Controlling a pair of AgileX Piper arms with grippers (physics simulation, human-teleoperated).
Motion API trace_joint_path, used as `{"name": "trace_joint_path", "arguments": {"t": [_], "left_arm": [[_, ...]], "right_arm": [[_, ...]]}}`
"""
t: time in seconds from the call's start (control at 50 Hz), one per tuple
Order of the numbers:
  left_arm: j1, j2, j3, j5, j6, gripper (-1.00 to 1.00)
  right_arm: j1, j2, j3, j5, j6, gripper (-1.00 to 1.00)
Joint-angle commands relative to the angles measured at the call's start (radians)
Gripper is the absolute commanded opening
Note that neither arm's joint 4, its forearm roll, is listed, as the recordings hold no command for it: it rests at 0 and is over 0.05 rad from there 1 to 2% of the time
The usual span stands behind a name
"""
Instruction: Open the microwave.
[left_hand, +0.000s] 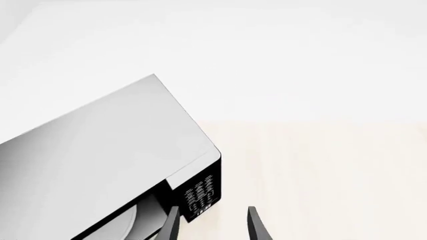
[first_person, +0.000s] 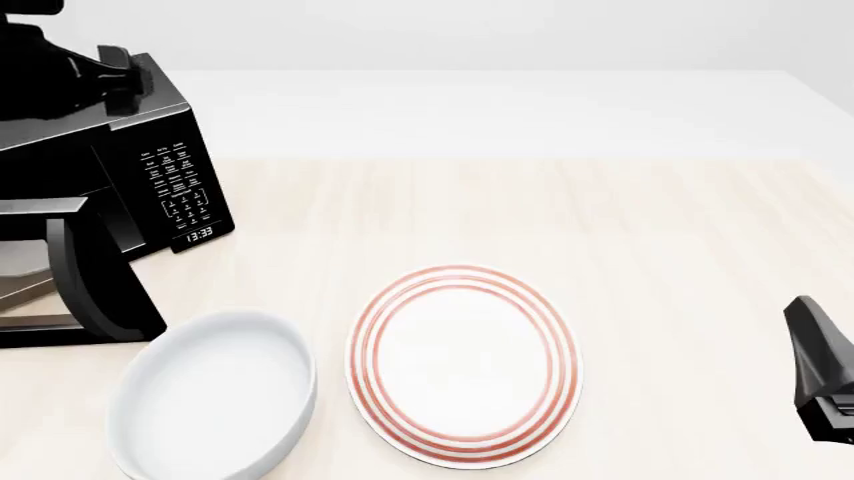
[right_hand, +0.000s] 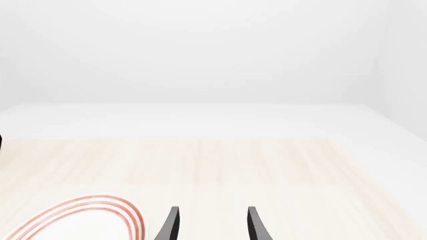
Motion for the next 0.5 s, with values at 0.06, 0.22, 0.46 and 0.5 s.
{"name": "trace_joint_path", "arguments": {"t": [0.06, 0.22, 0.46, 0.5], "left_arm": [[0.018, 0.037, -0.007, 0.008, -0.01, 1.0], [0.025, 0.059, -0.002, 0.011, -0.035, 1.0], [0.038, 0.085, 0.008, 0.008, -0.052, 1.0], [0.042, 0.087, 0.009, 0.007, -0.054, 1.0]], "right_arm": [[0.0, 0.0, 0.0, 0.0, 0.0, 1.0], [0.0, 0.0, 0.0, 0.0, 0.0, 1.0], [0.0, 0.0, 0.0, 0.0, 0.0, 1.0], [0.0, 0.0, 0.0, 0.0, 0.0, 1.0]]}}
